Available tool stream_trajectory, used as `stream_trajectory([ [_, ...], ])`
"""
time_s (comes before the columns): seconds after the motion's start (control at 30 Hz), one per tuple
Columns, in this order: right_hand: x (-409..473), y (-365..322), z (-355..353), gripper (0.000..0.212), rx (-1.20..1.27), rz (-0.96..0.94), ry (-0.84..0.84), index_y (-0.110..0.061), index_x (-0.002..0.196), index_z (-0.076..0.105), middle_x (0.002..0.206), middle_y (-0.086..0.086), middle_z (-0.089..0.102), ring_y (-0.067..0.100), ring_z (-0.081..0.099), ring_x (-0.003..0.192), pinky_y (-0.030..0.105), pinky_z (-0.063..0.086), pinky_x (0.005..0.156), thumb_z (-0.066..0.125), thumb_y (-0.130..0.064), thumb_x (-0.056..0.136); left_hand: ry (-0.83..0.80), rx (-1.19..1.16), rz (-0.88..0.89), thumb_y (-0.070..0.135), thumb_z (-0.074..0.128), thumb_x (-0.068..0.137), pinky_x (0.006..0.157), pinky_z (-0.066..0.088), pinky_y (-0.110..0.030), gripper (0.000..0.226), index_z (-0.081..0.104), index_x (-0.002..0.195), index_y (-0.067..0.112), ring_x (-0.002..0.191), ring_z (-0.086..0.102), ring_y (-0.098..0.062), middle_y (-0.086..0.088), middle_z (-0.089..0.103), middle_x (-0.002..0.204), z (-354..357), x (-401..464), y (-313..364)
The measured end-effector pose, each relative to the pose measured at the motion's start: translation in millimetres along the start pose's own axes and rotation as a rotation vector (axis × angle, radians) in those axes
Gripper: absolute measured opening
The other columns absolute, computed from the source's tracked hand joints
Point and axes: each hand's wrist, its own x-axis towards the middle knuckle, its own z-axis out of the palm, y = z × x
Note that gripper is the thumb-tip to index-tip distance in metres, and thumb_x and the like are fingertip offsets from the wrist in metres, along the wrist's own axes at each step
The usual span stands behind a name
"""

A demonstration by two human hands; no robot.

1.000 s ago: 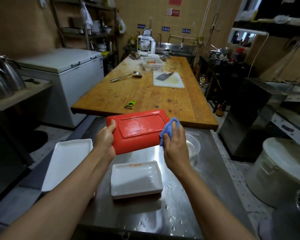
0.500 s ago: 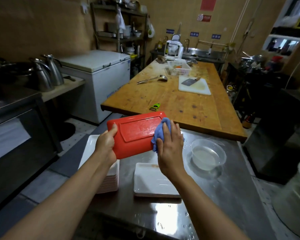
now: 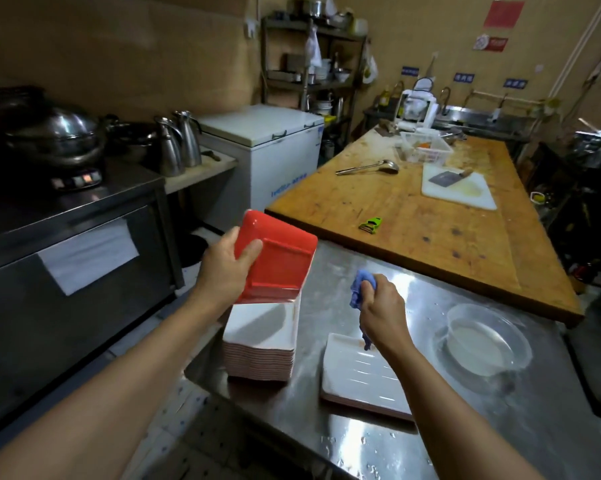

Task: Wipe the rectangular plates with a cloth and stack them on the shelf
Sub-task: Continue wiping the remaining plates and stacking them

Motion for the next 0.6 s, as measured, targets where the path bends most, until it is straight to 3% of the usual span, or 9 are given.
stream_trajectory([
  [0.07, -2.4, -5.1, 5.1, 0.026, 0.016, -0.011, -0.028, -0.004, 0.073, 0.050, 0.062, 0.002, 0.051, 0.013, 0.047, 0.055, 0.011, 0.036, 0.046, 0.035, -0.002, 0.093, -0.093, 0.208, 0.145, 0.036, 0.057, 0.089, 0.065, 0.045, -0.032, 0.029, 0.059, 0.100, 0.009, 0.074, 0.060, -0.023, -0.002, 0.062, 0.080, -0.3, -5.4, -6.2],
  [0.13, -4.5, -7.1, 9.4, 0.024, 0.016, -0.011, -0.042, 0.003, 0.078, 0.052, 0.064, 0.003, 0.051, 0.011, 0.046, 0.054, 0.012, 0.036, 0.046, 0.035, -0.002, 0.094, -0.145, 0.426, 0.292, 0.035, 0.057, 0.091, 0.055, 0.040, -0.029, 0.024, 0.056, 0.095, 0.011, 0.065, 0.054, -0.021, 0.001, 0.055, 0.074, 3.1, -14.3, -14.9],
  [0.3, -9.7, -1.3, 13.6, 0.027, -0.016, -0.029, -0.060, -0.004, 0.073, 0.053, 0.061, 0.000, 0.052, 0.009, 0.044, 0.049, 0.013, 0.035, 0.039, 0.036, -0.001, 0.093, -0.207, 0.679, 0.704, 0.033, 0.042, 0.089, 0.037, 0.039, -0.028, 0.013, 0.043, 0.088, 0.020, 0.057, 0.058, -0.023, -0.002, 0.059, 0.068, 14.1, -30.5, -45.8],
  [0.47, -16.4, 12.7, 15.5, 0.029, -0.007, -0.009, -0.084, -0.006, 0.070, 0.050, 0.062, 0.006, 0.056, 0.010, 0.043, 0.042, 0.016, 0.035, 0.039, 0.033, -0.003, 0.093, -0.261, 0.780, 0.773, 0.016, 0.040, 0.084, 0.031, 0.033, -0.027, 0.004, 0.043, 0.082, 0.017, 0.051, 0.050, -0.021, -0.002, 0.050, 0.063, 27.2, -50.0, -75.0],
  [0.6, -18.1, 24.0, 17.6, 0.030, -0.032, -0.009, -0.064, -0.009, 0.071, 0.052, 0.064, 0.006, 0.057, 0.007, 0.049, 0.049, 0.012, 0.037, 0.047, 0.033, -0.005, 0.095, -0.306, 0.811, 0.760, 0.012, 0.040, 0.078, 0.029, 0.033, -0.026, 0.007, 0.042, 0.083, 0.017, 0.052, 0.052, -0.020, -0.002, 0.053, 0.064, 36.4, -64.4, -84.7],
])
